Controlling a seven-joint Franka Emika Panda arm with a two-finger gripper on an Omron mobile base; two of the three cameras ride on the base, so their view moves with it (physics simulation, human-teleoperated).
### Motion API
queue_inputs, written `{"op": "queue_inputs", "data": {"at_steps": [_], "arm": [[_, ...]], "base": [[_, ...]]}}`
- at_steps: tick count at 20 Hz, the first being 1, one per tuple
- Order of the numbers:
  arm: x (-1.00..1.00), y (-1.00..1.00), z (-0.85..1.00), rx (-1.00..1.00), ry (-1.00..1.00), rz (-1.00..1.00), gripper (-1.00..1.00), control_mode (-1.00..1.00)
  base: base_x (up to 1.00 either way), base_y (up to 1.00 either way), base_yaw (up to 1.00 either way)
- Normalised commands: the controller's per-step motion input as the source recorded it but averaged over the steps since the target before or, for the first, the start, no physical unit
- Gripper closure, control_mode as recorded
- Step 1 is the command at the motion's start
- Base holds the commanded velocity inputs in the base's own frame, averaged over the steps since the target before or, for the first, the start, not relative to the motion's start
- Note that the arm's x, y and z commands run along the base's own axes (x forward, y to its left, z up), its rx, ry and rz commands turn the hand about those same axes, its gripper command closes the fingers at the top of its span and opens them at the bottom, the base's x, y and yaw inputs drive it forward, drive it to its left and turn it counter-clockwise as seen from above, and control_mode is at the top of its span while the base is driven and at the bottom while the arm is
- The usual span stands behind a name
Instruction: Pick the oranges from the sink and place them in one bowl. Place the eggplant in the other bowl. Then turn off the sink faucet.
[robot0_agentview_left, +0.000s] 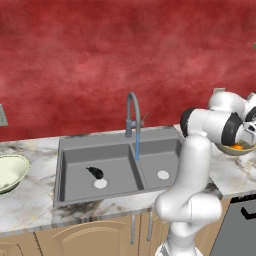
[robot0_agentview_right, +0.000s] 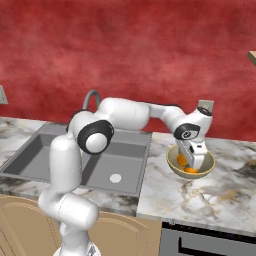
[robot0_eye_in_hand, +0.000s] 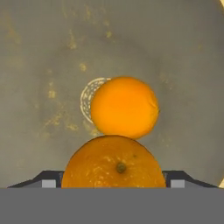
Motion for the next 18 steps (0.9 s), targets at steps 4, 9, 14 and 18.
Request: {"op": "queue_inputs", "data": {"at_steps": [4, 9, 14, 18], "arm": [[-0.1, 0.0, 0.0, 0.0, -0.19, 0.0, -1.0, -1.0], [-0.15, 0.0, 0.05, 0.0, -0.29, 0.0, -1.0, -1.0], [-0.43, 0.15, 0.52, 0.0, -0.36, 0.0, -1.0, -1.0], [-0.35, 0.37, 0.73, 0.0, -0.23, 0.0, -1.0, -1.0]], "base": [[0.0, 0.0, 0.0], [0.0, 0.0, 0.0], [0.0, 0.0, 0.0], [0.0, 0.0, 0.0]]}}
